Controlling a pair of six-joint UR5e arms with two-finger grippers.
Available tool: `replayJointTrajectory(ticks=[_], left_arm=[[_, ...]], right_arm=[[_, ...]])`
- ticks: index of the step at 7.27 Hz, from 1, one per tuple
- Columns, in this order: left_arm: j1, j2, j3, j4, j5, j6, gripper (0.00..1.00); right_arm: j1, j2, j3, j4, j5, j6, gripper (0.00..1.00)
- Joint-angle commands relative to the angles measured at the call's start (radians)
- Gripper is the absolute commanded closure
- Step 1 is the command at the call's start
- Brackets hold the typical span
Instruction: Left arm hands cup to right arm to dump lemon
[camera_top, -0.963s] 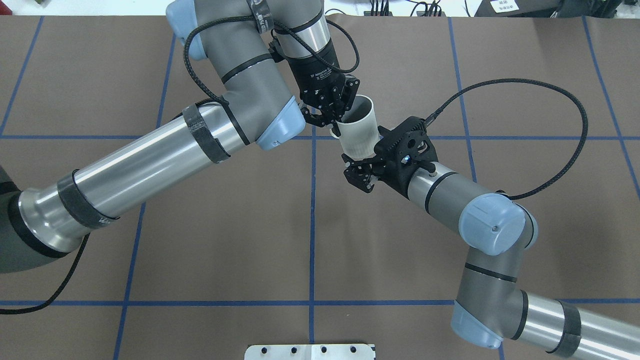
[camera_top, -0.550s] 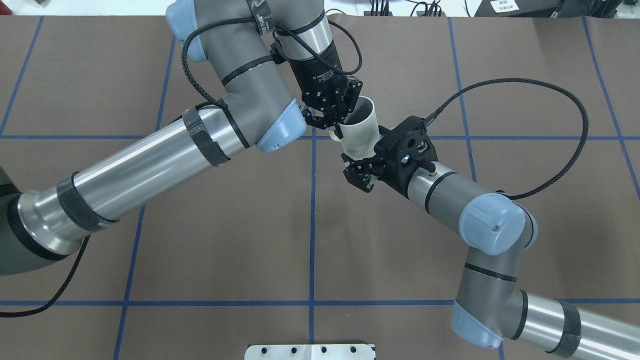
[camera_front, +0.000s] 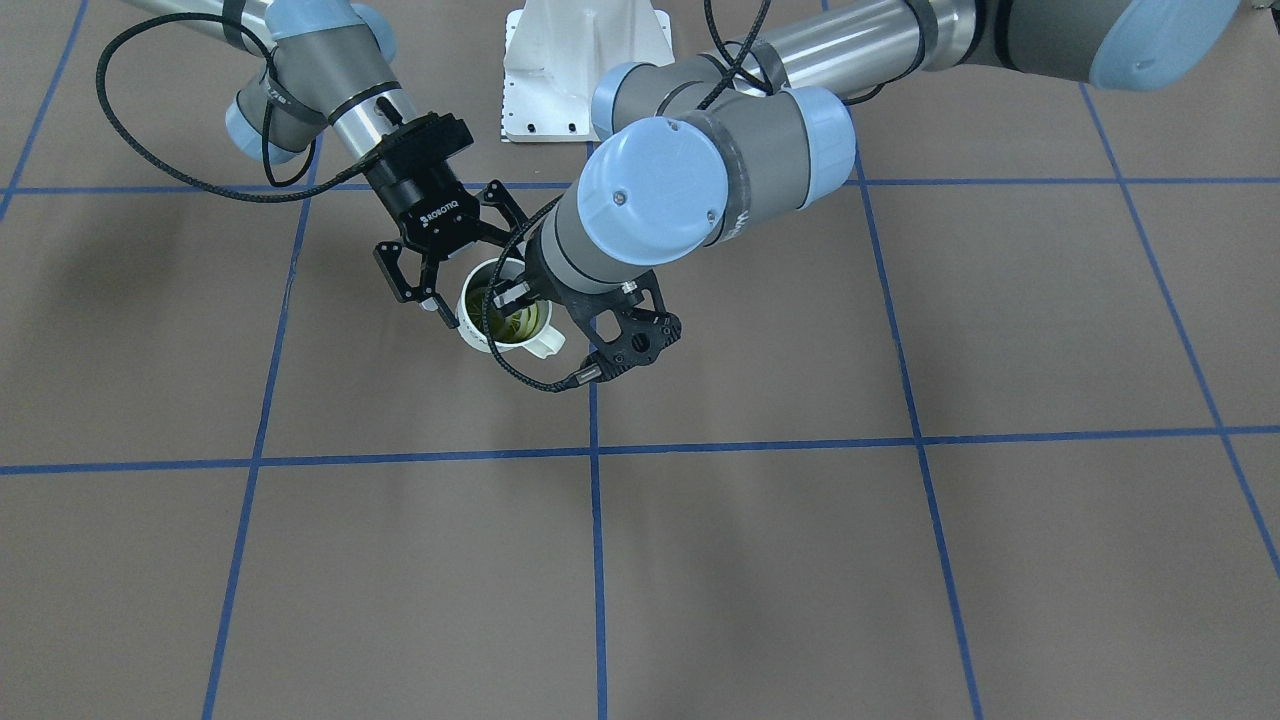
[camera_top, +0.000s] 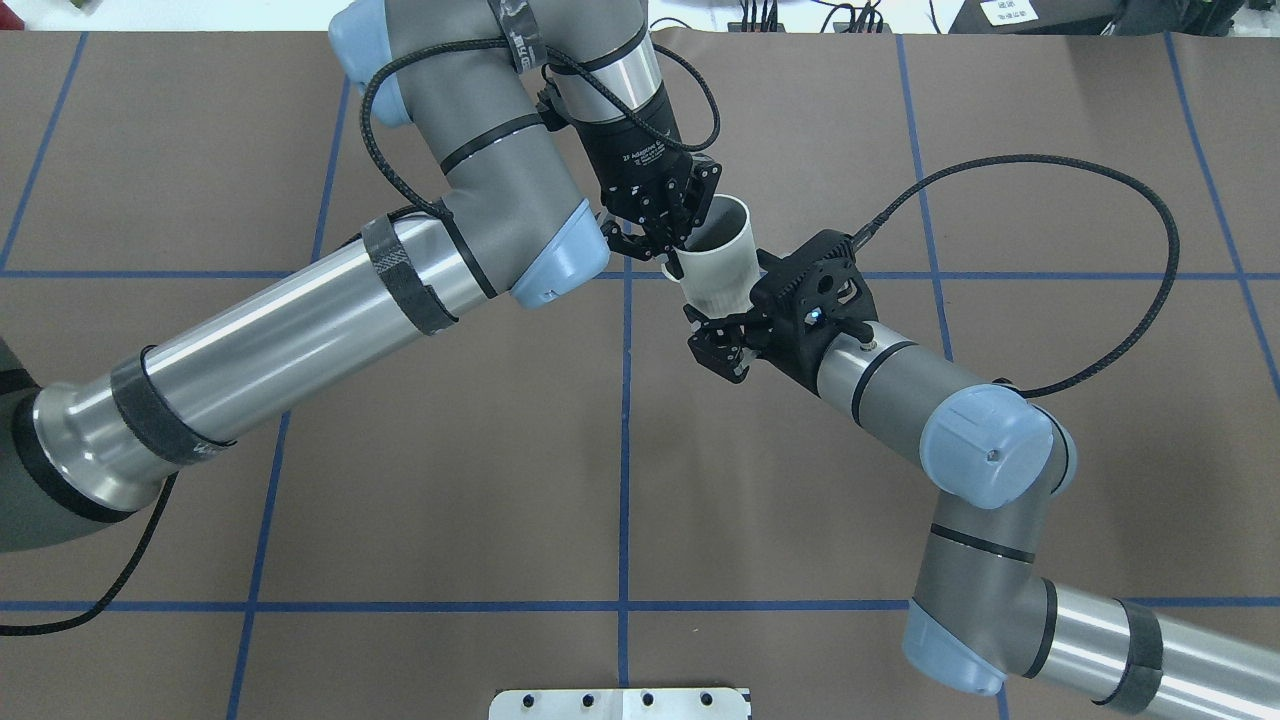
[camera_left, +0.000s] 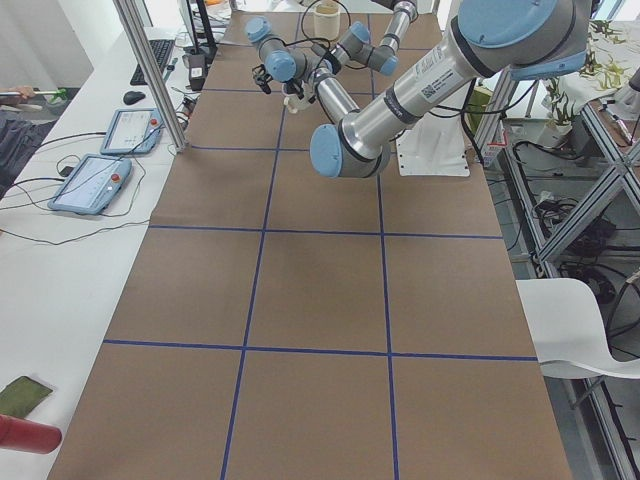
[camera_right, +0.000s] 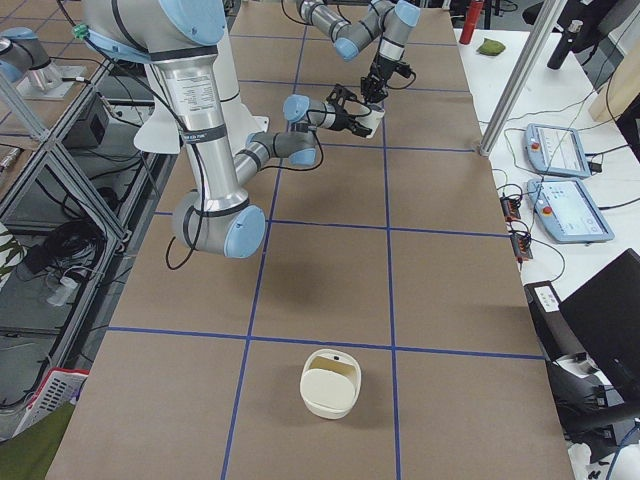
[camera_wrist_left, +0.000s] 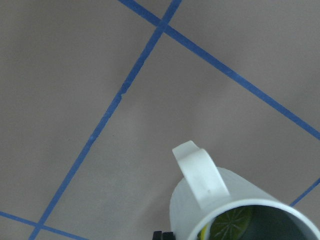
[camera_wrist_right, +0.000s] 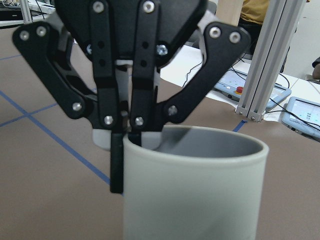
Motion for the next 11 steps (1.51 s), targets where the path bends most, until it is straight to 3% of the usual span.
replayJointTrajectory(ticks=[1, 11], left_arm=[[0.0, 0.0, -0.003, 0.0, -0.001, -0.002, 1.0], [0.009, 0.002, -0.024, 0.003, -0.001, -0.005, 1.0]], right_arm=[[0.001, 0.0, 0.0, 0.001, -0.001, 0.0, 0.0], [0.004, 0.0, 0.0, 0.001, -0.001, 0.002, 0.0]])
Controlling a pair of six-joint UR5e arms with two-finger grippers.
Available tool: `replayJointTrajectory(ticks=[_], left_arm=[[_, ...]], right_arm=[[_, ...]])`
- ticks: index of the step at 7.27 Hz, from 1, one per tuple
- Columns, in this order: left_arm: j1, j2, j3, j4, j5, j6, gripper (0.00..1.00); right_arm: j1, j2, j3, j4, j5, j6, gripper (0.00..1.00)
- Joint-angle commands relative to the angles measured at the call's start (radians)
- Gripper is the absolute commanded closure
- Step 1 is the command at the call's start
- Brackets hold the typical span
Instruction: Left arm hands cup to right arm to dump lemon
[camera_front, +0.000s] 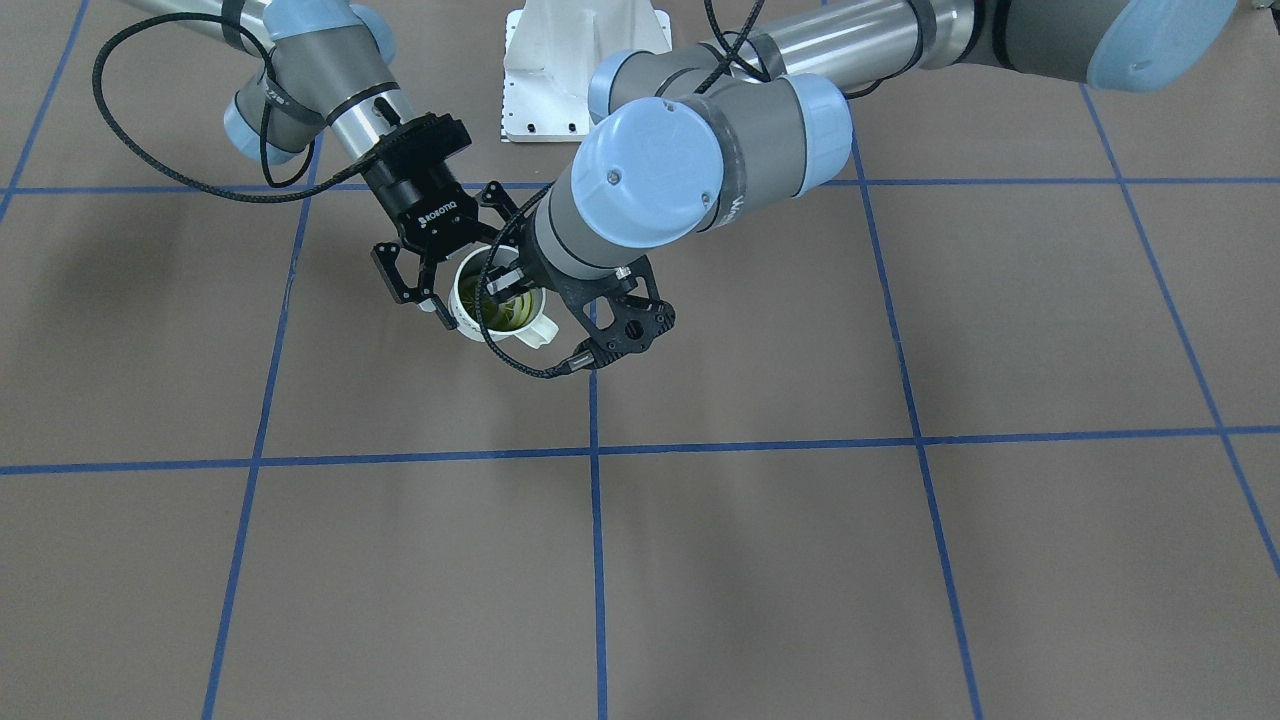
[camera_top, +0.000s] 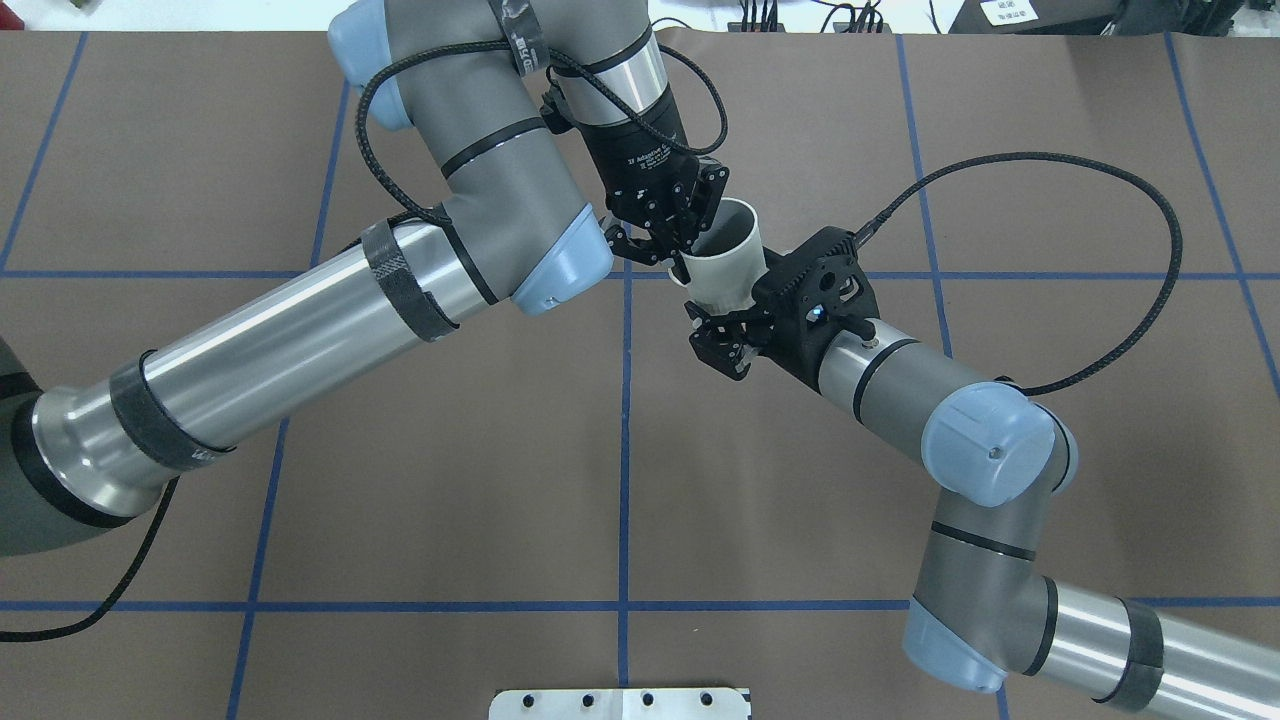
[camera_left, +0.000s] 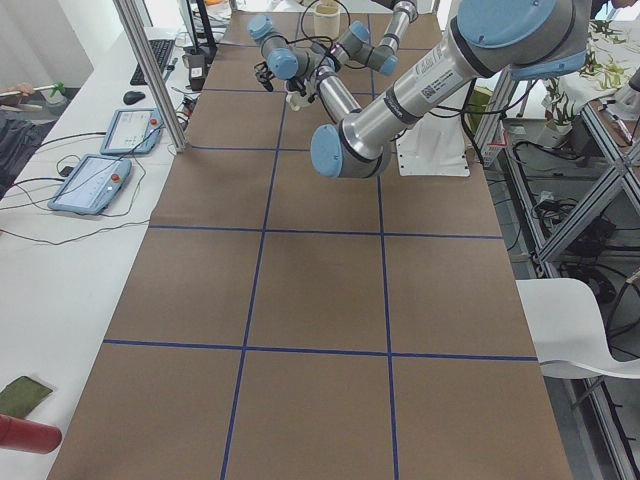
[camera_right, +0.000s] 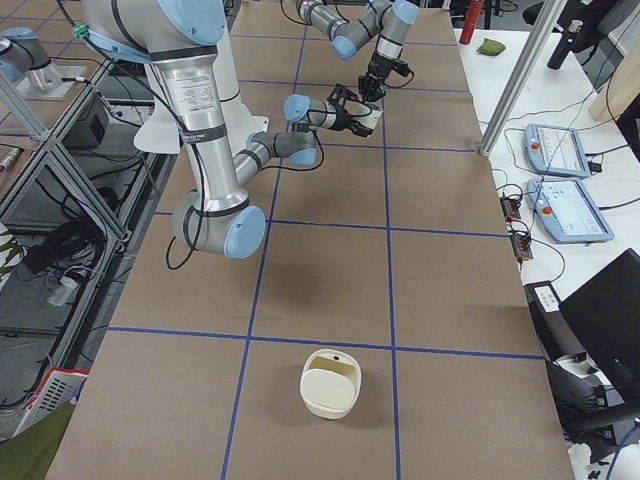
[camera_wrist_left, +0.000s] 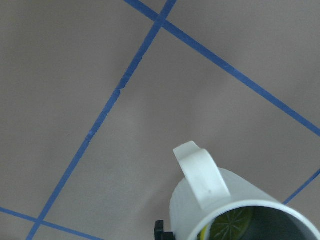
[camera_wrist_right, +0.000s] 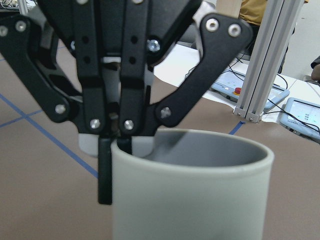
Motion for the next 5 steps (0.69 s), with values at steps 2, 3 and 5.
replayJointTrajectory(ticks=[2, 3, 5], left_arm=[[0.006, 0.0, 0.002, -0.006, 0.0, 0.0, 1.0], [0.011, 0.0, 0.002, -0.006, 0.0, 0.0, 1.0], [0.011, 0.0, 0.001, -0.006, 0.0, 0.0, 1.0]], right_arm=[[-0.001, 0.002, 0.0, 0.002, 0.0, 0.002, 0.0], [-0.001, 0.002, 0.0, 0.002, 0.0, 0.003, 0.0], [-0.001, 0.002, 0.0, 0.001, 0.0, 0.005, 0.01]])
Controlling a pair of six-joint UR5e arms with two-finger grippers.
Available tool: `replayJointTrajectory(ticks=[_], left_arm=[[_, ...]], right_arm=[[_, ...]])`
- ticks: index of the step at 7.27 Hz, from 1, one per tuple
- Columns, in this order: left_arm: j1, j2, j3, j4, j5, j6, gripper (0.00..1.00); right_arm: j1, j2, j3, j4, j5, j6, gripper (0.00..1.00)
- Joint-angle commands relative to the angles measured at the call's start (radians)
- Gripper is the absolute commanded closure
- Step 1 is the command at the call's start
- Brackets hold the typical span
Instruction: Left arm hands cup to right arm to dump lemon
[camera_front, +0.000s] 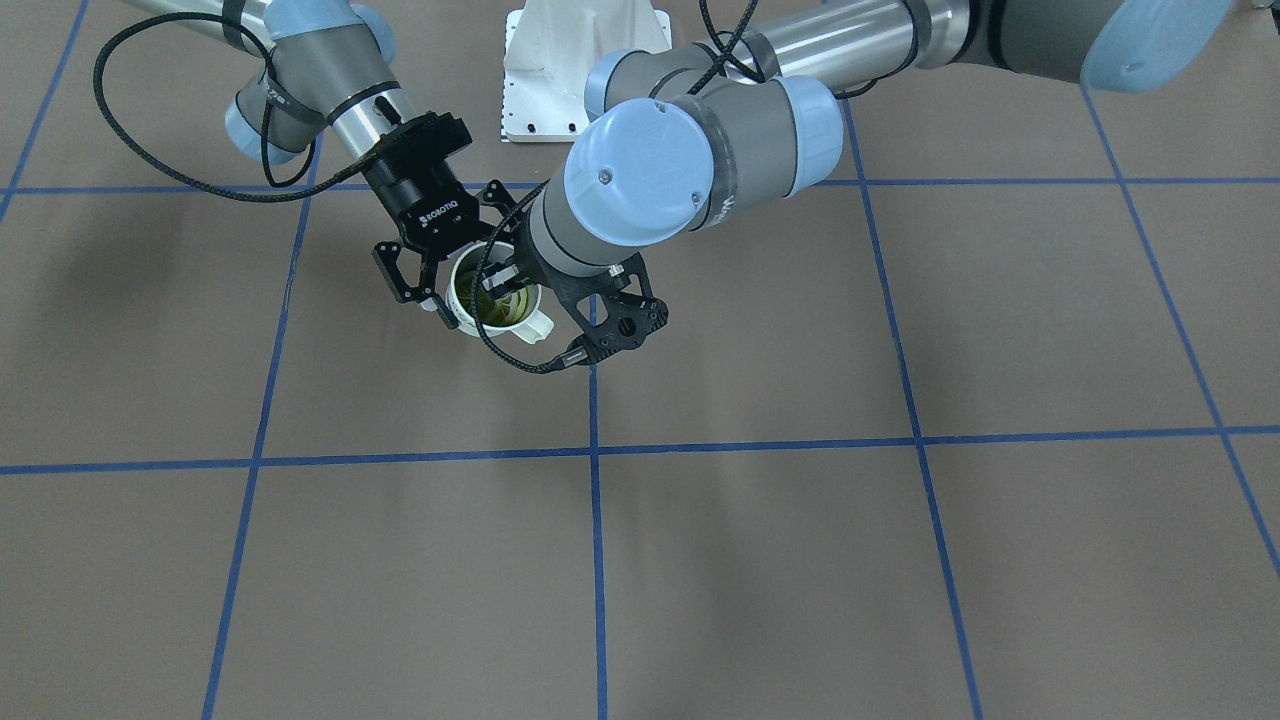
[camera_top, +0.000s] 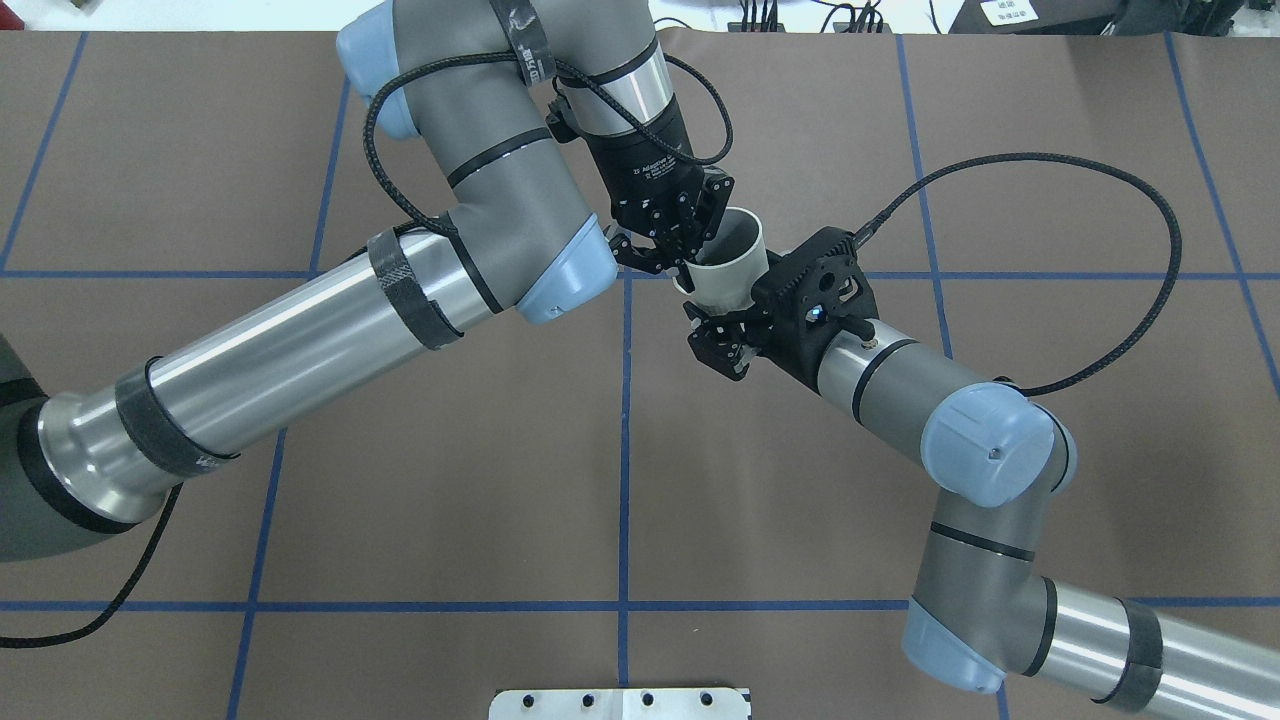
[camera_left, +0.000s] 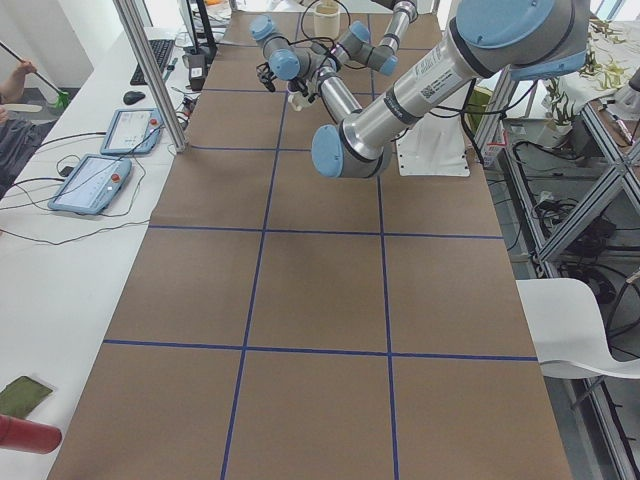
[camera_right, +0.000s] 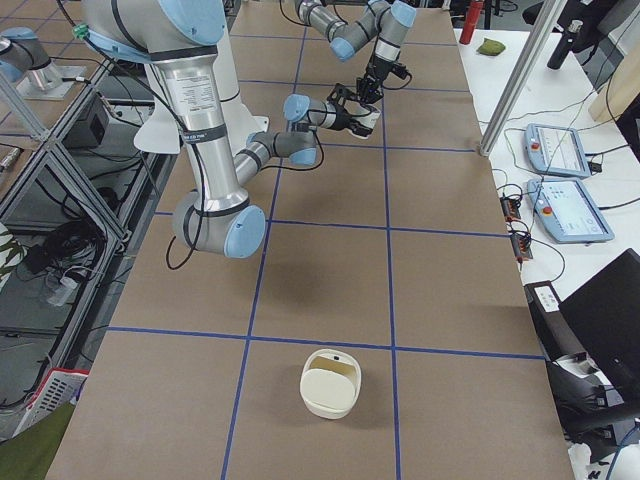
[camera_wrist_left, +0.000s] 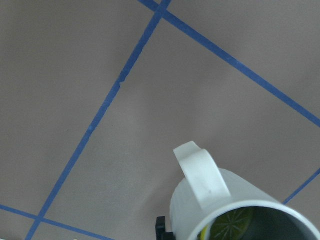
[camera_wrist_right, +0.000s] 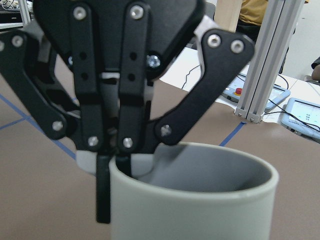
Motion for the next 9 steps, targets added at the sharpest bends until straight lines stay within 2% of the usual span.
replayJointTrajectory(ticks=[1, 2, 3, 4, 7, 8, 9], left_arm=[[0.001, -0.002, -0.001, 0.0, -0.002, 0.0, 1.0], [-0.001, 0.006, -0.001, -0.006, -0.002, 0.008, 0.46], [-0.002, 0.03, -0.027, -0.05, 0.005, 0.003, 0.0], [-0.002, 0.076, -0.079, -0.069, 0.002, 0.002, 0.0], [-0.014, 0.084, -0.105, -0.065, 0.0, 0.0, 0.0], [-0.04, 0.083, -0.112, -0.062, -0.012, -0.005, 0.0], [-0.082, 0.083, -0.112, -0.061, -0.064, -0.006, 0.0]], right_arm=[[0.0, 0.002, 0.0, -0.003, 0.0, 0.011, 0.27], [0.001, 0.008, 0.0, -0.004, 0.002, 0.033, 0.75], [0.001, 0.009, 0.0, -0.004, 0.003, 0.047, 0.98], [0.001, 0.009, 0.002, -0.004, 0.003, 0.063, 1.0], [0.003, 0.002, -0.002, -0.004, 0.005, 0.063, 1.0], [0.003, 0.0, -0.002, -0.004, 0.005, 0.063, 1.0], [0.003, -0.003, -0.002, -0.004, 0.005, 0.063, 1.0]])
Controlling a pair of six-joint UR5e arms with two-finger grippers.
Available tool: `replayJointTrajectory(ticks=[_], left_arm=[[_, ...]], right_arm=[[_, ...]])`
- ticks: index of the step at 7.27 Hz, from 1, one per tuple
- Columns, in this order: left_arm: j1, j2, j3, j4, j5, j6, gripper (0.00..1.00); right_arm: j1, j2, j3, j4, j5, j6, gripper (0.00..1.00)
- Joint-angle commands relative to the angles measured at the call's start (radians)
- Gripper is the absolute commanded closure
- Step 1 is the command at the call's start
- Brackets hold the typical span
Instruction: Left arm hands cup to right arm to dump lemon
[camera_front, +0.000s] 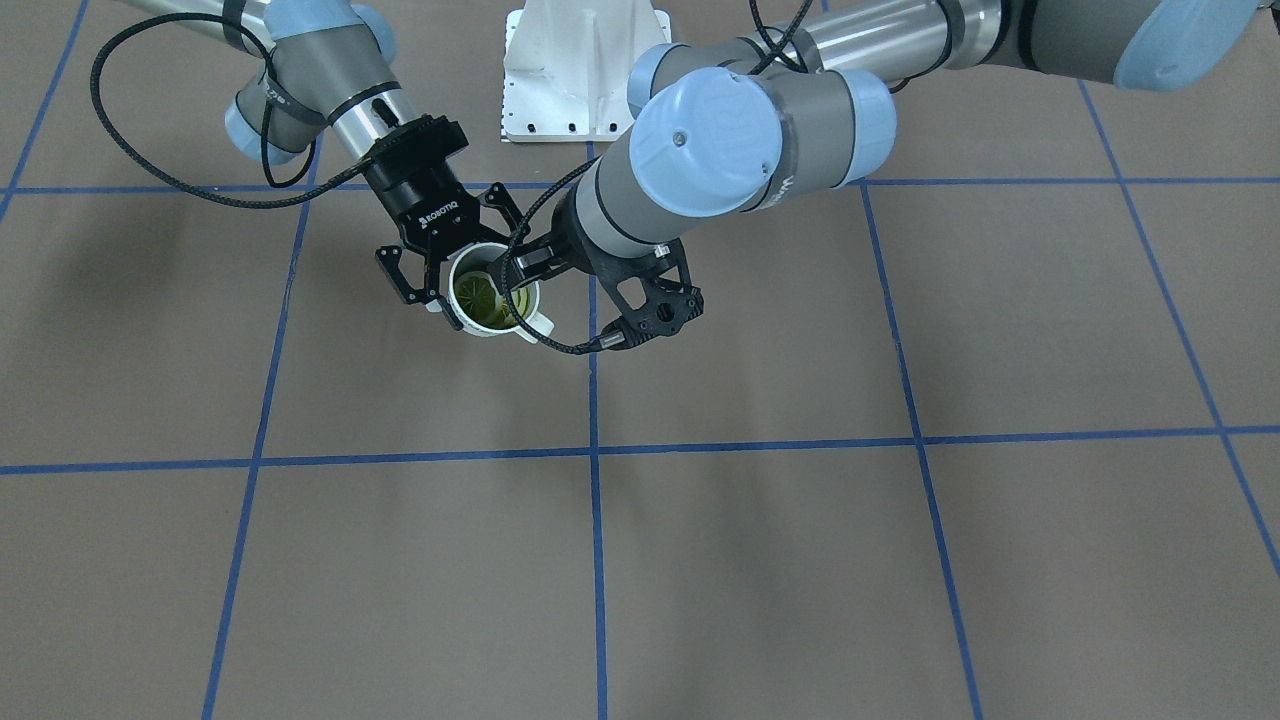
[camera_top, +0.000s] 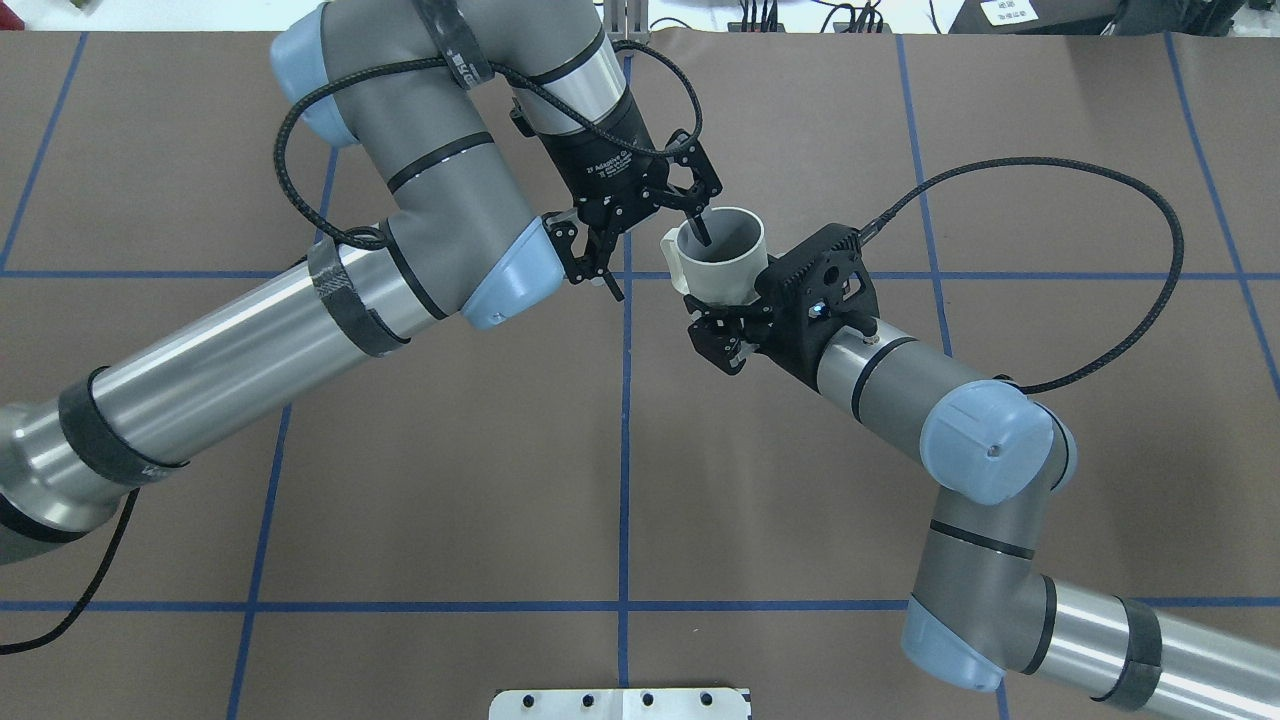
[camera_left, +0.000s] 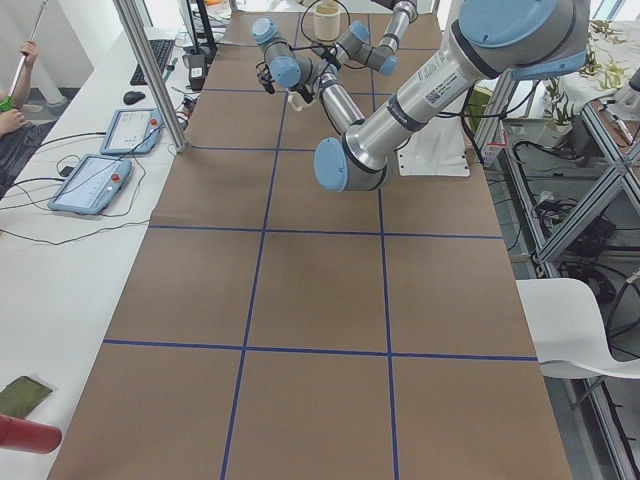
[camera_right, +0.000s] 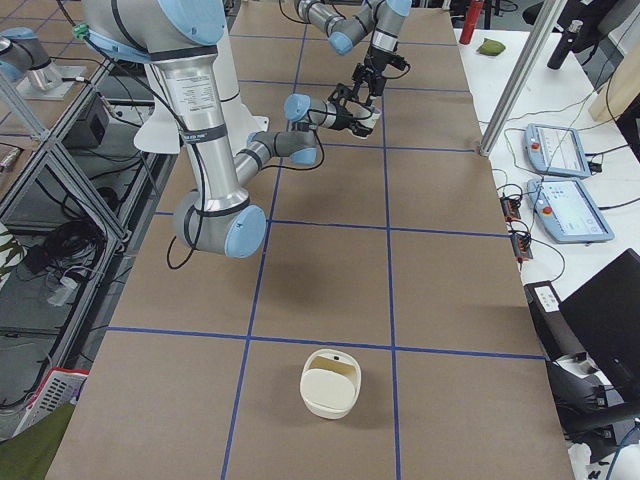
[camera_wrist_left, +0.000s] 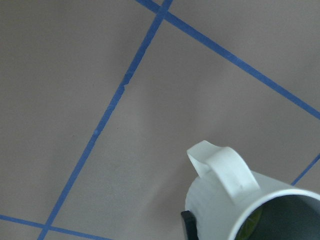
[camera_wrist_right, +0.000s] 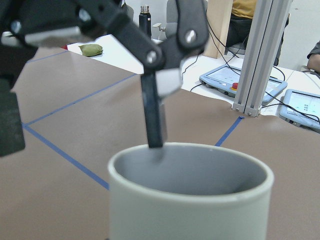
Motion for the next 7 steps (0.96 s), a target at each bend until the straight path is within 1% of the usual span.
replayJointTrajectory(ticks=[1, 2, 3, 4, 5, 6, 7], left_arm=[[-0.099, 0.001, -0.004, -0.002, -0.102, -0.003, 0.0], [-0.156, 0.003, -0.031, -0.006, -0.088, 0.011, 0.0], [-0.193, 0.01, -0.042, -0.008, -0.03, 0.023, 0.0], [-0.207, 0.044, -0.042, -0.006, 0.013, 0.052, 0.0], [-0.211, 0.075, -0.048, -0.005, 0.071, 0.093, 0.0], [-0.223, 0.087, -0.053, 0.0, 0.13, 0.097, 0.0], [-0.231, 0.108, -0.059, 0.001, 0.179, 0.098, 0.0]], right_arm=[[0.002, -0.005, 0.0, 0.0, 0.0, 0.0, 1.0], [0.009, -0.004, 0.0, -0.003, -0.001, 0.002, 1.0], [0.038, -0.004, 0.0, -0.014, -0.001, 0.006, 1.0], [0.084, -0.011, 0.001, -0.046, -0.001, 0.023, 1.0], [0.128, -0.042, 0.01, -0.048, -0.004, 0.028, 1.0], [0.182, -0.118, 0.032, -0.048, -0.01, 0.087, 1.0], [0.271, -0.152, 0.033, -0.045, -0.014, 0.121, 1.0]])
